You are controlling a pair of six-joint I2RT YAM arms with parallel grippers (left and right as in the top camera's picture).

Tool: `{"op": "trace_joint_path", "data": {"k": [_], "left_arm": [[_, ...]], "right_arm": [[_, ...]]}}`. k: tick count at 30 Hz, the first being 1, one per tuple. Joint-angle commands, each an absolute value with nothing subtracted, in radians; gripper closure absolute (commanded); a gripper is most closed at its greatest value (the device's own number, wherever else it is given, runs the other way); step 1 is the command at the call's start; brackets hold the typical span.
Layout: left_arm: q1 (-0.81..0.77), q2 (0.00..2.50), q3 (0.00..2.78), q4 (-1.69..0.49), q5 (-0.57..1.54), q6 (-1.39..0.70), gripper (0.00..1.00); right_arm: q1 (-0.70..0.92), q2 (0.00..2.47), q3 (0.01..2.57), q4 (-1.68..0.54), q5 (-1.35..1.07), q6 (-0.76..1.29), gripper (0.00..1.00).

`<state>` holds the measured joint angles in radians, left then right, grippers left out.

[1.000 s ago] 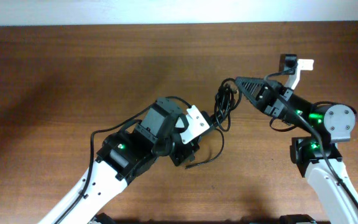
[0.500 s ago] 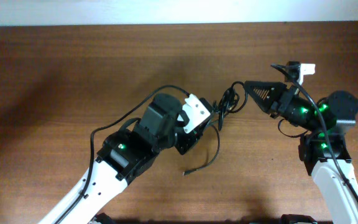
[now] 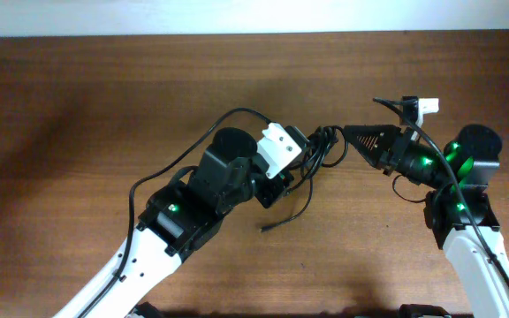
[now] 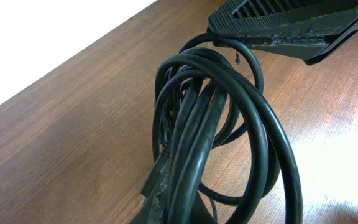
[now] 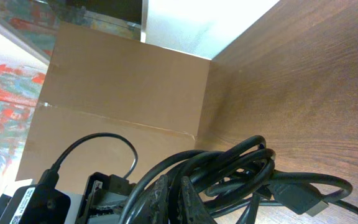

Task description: Untangle cables

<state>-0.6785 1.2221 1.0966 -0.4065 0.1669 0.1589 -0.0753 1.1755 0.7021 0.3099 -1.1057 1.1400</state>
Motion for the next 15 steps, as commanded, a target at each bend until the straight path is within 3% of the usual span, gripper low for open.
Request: {"op": "trace_joint_path", "data": {"k": [1, 4, 6, 11, 15], "left_arm": [[-0.680, 1.216, 1.100, -0.390, 0.167, 0.139, 1.00], [-0.680, 1.216, 1.100, -0.385, 0.168, 0.139, 1.00], [-0.680, 1.216, 1.100, -0.376, 0.168, 0.139, 1.00], [-0.680, 1.216, 1.100, -0.349, 0.175, 0.139, 1.00], [-0.680, 1.234, 1.100, -0.349, 0.175, 0.139, 1.00]], "right_arm": [[-0.080, 1.169, 0.712, 0.310, -1.122, 1.111, 0.88], [-0.080, 1.169, 0.712, 0.310, -1.127, 1.110, 0.46], [-0.079, 1.169, 0.712, 0.310, -1.143, 1.110, 0.32], [-0.079, 1.169, 0.712, 0.310, -1.172, 1.111, 0.31], [-0.079, 1.169, 0.712, 0.310, -1.208, 1.110, 0.45]]}}
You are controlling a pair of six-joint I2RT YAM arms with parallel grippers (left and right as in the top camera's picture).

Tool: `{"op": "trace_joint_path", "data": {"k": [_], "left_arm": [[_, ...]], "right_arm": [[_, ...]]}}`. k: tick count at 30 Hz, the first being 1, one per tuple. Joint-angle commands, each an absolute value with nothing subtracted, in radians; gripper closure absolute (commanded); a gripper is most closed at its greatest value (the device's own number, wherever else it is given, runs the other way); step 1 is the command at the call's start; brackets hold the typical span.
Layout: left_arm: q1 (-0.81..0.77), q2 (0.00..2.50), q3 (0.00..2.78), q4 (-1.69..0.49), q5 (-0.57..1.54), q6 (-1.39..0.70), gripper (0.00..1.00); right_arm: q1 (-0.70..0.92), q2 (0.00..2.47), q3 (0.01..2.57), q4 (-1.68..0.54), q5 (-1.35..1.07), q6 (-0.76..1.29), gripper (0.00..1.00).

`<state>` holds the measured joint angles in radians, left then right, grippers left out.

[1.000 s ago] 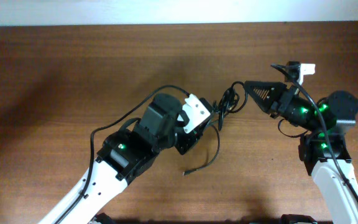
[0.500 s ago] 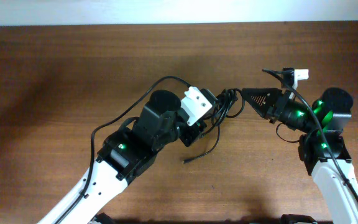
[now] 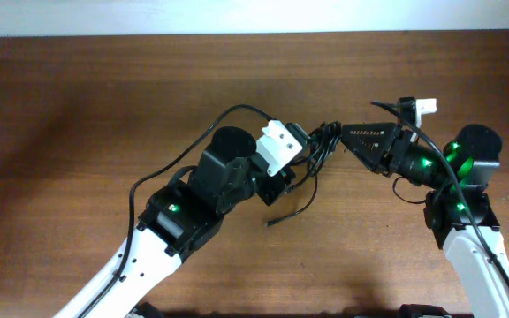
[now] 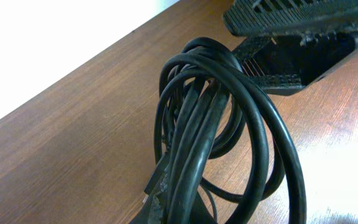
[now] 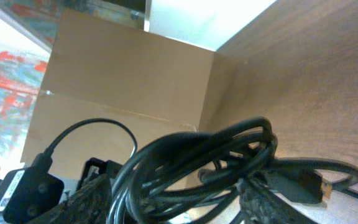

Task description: Untangle cables

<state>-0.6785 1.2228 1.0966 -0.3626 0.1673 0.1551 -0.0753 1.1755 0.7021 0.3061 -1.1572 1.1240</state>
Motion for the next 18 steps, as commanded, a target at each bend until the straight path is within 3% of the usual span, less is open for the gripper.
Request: {"op": "trace_joint_path", "data": {"k": [1, 10, 14, 18], "left_arm": [[-0.680, 1.242, 1.100, -0.349, 0.177, 0.139, 1.00], [-0.680, 1.262, 1.100, -0.284, 0.275, 0.139, 1.00], [-0.680, 1.264, 1.100, -0.261, 0.363, 0.105, 1.00], [-0.685, 1.276, 1.100, -0.262, 0.398, 0.104, 1.00]], "right_arm": [[-0.079, 1.169, 0.712, 0.310, -1.213, 1.110, 0.47], [-0.079, 1.169, 0.712, 0.310, -1.229, 1.110, 0.51], [-0.079, 1.169, 0.712, 0.311, -1.227, 1.110, 0.64], [-0.079, 1.169, 0.712, 0.311, -1.227, 1.110, 0.68]]}}
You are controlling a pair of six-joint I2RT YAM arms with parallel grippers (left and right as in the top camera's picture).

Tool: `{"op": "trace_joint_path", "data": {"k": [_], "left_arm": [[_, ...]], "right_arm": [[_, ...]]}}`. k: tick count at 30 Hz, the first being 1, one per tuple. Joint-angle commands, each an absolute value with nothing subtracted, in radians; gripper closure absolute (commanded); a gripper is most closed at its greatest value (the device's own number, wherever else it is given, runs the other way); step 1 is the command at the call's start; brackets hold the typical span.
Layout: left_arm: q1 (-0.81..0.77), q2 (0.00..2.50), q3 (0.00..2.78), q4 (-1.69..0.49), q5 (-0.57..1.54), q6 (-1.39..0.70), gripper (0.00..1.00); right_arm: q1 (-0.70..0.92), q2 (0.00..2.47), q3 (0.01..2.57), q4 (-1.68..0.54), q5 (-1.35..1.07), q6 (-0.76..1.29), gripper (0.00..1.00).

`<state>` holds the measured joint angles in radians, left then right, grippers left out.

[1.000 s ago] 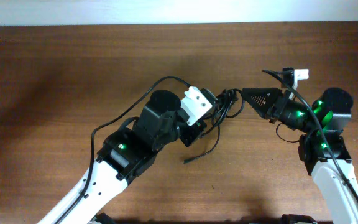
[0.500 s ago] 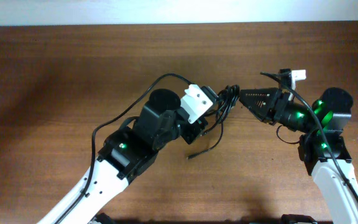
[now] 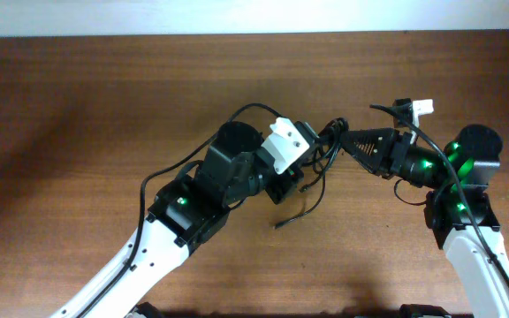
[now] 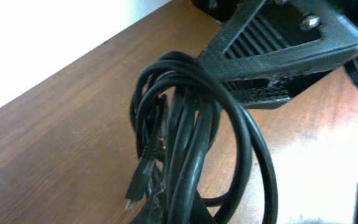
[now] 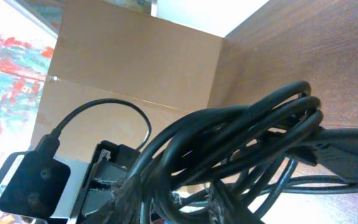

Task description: Untangle cables

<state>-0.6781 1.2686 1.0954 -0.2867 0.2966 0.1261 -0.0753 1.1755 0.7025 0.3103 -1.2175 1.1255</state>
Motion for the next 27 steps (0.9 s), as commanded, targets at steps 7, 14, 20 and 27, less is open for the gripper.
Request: {"op": "trace_joint_path", "data": {"k": [7, 14, 20, 27], "left_arm": [[-0.727, 1.328, 1.100, -0.234, 0.397, 0.104, 1.00], [-0.726, 1.331, 1.100, -0.212, 0.369, 0.105, 1.00], [-0.726, 1.331, 1.100, -0.221, 0.245, 0.097, 1.00], [-0.725, 1.331, 1.100, -0.254, 0.056, 0.036, 1.00]], "right_arm": [[-0.079, 1.169, 0.712, 0.311, -1.228, 1.110, 0.70], [-0.079, 1.169, 0.712, 0.311, -1.238, 1.110, 0.81], [-0.079, 1.169, 0.712, 0.311, -1.239, 1.110, 0.86], [-0.079, 1.169, 0.712, 0.339, -1.269, 1.111, 0.91]]}}
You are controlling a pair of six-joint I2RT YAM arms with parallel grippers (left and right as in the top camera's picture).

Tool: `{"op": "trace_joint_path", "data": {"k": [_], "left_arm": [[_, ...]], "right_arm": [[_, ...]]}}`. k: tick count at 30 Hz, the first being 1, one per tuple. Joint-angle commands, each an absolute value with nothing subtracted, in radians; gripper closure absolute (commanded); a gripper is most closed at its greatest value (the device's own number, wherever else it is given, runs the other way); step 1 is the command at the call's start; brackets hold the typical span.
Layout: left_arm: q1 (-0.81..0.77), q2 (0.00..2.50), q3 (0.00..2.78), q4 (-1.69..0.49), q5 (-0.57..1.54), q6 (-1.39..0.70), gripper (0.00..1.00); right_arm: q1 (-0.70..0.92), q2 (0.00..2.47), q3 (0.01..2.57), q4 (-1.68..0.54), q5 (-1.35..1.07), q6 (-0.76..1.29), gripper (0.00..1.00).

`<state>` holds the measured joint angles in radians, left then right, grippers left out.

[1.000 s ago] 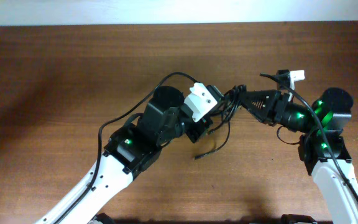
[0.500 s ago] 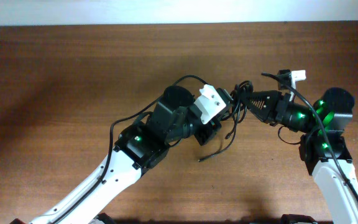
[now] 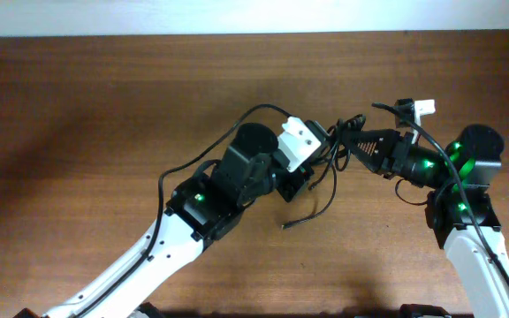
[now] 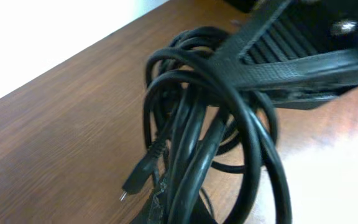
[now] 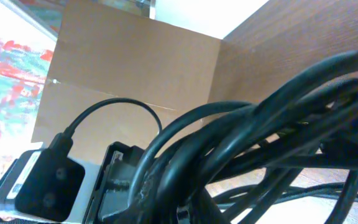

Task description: Untangle cables

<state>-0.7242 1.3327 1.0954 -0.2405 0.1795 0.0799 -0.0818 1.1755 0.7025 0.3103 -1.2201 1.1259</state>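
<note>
A bundle of black cable loops hangs between my two grippers over the middle of the wooden table. My left gripper is shut on the bundle's lower strands, with its fingers at the bottom of the left wrist view. My right gripper reaches in from the right and is shut on loops at the bundle's top. One of its ribbed fingers crosses the loops. A small plug dangles at the left of the bundle. One loose cable end trails onto the table.
The brown table runs back to a white wall. A cardboard panel stands beyond the table's left end. The left arm's own thin cable arches above its wrist, next to the white camera housing.
My left arm has moved to the right, bringing the bundle closer against the right gripper. The trailing cable end has slid a little to the right. Both grippers keep hold.
At first my left gripper held the bundle and the right gripper's tip touched its top loop. Then the right gripper stood open at the loops. Later it was shut on them. Now the left arm has come closer, and the loops are bunched between both grippers.
</note>
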Motion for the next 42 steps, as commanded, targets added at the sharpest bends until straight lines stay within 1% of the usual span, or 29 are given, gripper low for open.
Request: {"op": "trace_joint_path", "data": {"k": [1, 2, 7, 10, 11, 14, 20, 31, 39, 42], "left_arm": [[-0.725, 1.331, 1.100, -0.265, 0.050, 0.037, 1.00], [-0.724, 1.331, 1.100, -0.285, 0.043, 0.033, 1.00], [-0.725, 1.331, 1.100, -0.354, 0.049, 0.002, 1.00], [-0.725, 1.331, 1.100, -0.378, 0.152, 0.002, 1.00], [-0.726, 1.331, 1.100, -0.381, 0.208, 0.003, 1.00], [-0.727, 1.341, 1.100, -0.402, 0.286, 0.003, 1.00], [-0.727, 1.405, 1.100, -0.495, 0.286, 0.002, 1.00], [-0.727, 1.440, 1.100, -0.558, 0.296, 0.004, 1.00], [-0.726, 1.440, 1.100, -0.590, 0.284, 0.003, 1.00], [-0.725, 1.440, 1.100, -0.600, 0.232, 0.002, 1.00]], "right_arm": [[-0.079, 1.169, 0.712, 0.360, -1.271, 1.115, 0.92], [-0.079, 1.169, 0.712, 0.405, -1.273, 1.128, 0.93], [-0.079, 1.169, 0.712, 0.638, -1.271, 1.240, 0.93], [-0.079, 1.169, 0.712, 0.782, -1.253, 1.300, 0.94], [-0.079, 1.169, 0.712, 0.817, -1.240, 1.317, 0.96], [-0.079, 1.169, 0.712, 0.876, -1.199, 1.361, 0.96], [-0.079, 1.169, 0.712, 0.934, -1.174, 1.398, 0.96], [-0.080, 1.169, 0.712, 0.986, -1.047, 1.502, 0.96], [-0.080, 1.169, 0.712, 0.985, -0.989, 1.509, 0.96], [-0.080, 1.169, 0.712, 0.985, -0.990, 1.509, 0.96]]}}
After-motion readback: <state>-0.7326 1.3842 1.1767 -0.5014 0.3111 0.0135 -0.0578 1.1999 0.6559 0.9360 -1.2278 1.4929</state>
